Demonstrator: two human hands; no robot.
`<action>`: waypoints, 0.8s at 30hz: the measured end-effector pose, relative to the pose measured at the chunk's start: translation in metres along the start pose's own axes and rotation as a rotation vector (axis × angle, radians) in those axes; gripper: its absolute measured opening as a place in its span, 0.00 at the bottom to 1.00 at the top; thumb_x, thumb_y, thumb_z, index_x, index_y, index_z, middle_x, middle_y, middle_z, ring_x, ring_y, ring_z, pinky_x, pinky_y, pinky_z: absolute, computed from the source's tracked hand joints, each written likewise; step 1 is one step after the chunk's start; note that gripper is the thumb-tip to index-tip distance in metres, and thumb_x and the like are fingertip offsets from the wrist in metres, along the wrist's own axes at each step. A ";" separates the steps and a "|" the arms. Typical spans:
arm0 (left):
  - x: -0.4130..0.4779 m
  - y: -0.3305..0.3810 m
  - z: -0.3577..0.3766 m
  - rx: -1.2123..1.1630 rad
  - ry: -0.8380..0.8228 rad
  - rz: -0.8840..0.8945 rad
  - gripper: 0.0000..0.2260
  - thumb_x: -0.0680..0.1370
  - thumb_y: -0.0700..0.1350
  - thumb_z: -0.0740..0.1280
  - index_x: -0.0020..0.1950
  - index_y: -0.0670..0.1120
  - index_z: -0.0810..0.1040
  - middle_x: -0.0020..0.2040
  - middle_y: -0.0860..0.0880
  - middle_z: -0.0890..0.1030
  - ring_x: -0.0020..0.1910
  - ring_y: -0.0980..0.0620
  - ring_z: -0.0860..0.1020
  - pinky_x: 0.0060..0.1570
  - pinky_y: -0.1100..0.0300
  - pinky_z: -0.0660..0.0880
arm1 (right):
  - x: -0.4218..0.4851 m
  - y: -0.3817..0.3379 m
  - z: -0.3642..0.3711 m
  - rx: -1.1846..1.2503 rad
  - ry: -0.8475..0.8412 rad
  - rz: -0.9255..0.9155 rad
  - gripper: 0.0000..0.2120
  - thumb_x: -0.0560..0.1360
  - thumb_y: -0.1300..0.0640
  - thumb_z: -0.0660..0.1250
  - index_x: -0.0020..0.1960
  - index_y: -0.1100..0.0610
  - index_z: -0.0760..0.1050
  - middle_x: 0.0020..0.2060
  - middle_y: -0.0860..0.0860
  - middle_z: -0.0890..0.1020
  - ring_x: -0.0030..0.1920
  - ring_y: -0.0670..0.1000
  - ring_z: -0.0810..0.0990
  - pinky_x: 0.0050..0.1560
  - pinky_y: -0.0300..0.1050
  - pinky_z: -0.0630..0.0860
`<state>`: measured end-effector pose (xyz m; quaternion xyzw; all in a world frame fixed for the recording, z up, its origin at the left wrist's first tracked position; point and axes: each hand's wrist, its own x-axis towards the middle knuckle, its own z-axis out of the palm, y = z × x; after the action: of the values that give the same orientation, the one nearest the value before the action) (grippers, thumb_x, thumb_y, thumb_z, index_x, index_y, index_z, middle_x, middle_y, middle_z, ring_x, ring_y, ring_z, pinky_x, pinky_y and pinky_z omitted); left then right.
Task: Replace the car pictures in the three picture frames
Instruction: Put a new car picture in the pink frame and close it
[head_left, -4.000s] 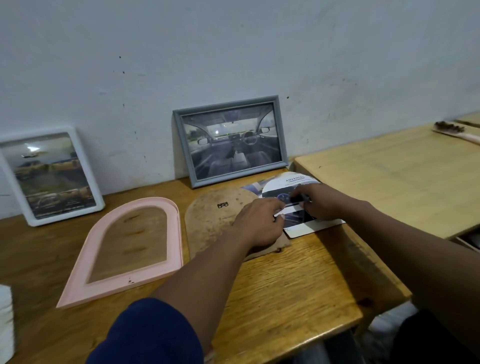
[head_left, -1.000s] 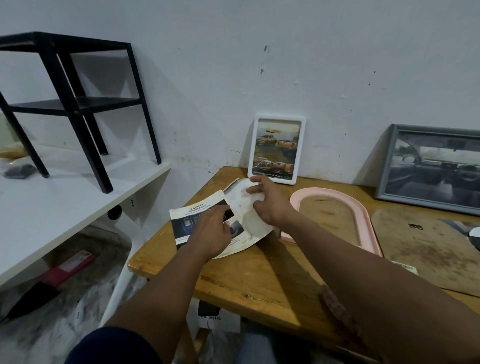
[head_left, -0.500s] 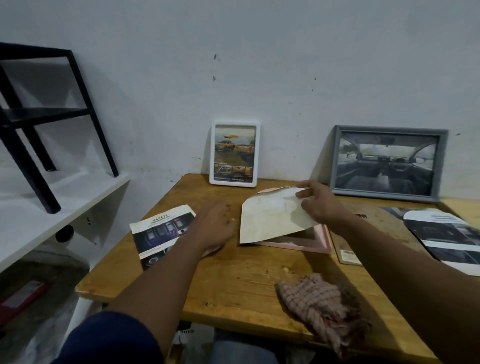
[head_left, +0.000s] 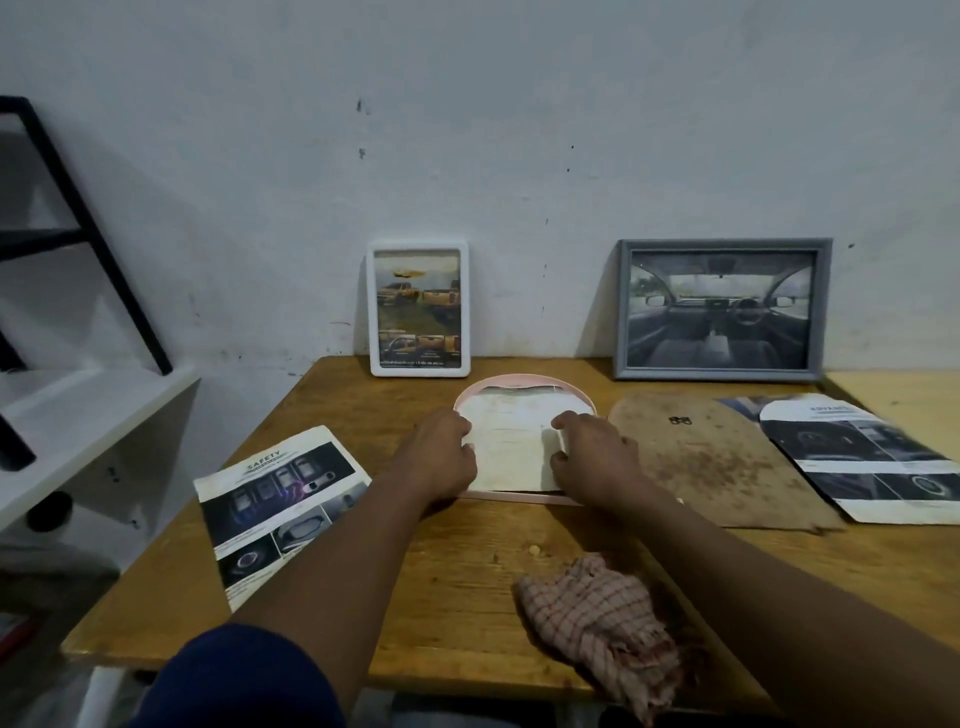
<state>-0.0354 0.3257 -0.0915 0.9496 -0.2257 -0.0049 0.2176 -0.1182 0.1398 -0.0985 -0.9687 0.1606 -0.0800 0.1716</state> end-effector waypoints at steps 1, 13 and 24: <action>0.001 0.000 0.000 0.003 0.017 0.006 0.21 0.82 0.46 0.66 0.76 0.49 0.72 0.74 0.50 0.72 0.70 0.49 0.72 0.61 0.59 0.71 | 0.000 -0.005 0.001 -0.015 -0.008 0.000 0.25 0.77 0.52 0.62 0.73 0.49 0.65 0.70 0.52 0.72 0.69 0.56 0.69 0.67 0.59 0.64; 0.007 -0.002 0.018 0.031 0.063 0.023 0.18 0.82 0.47 0.66 0.72 0.54 0.76 0.71 0.52 0.76 0.70 0.49 0.69 0.63 0.53 0.73 | 0.003 -0.008 0.003 -0.019 -0.054 0.031 0.25 0.79 0.48 0.59 0.75 0.50 0.61 0.74 0.54 0.65 0.73 0.57 0.61 0.69 0.62 0.59; 0.006 0.051 0.029 0.028 0.151 0.156 0.16 0.81 0.52 0.65 0.69 0.55 0.76 0.76 0.52 0.68 0.75 0.48 0.62 0.72 0.48 0.65 | -0.013 0.099 -0.080 -0.041 0.101 0.455 0.36 0.72 0.37 0.68 0.72 0.54 0.63 0.68 0.59 0.73 0.68 0.64 0.70 0.66 0.65 0.67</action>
<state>-0.0545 0.2704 -0.0957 0.9297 -0.2821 0.0870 0.2205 -0.1752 0.0320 -0.0611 -0.9056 0.3848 -0.0845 0.1572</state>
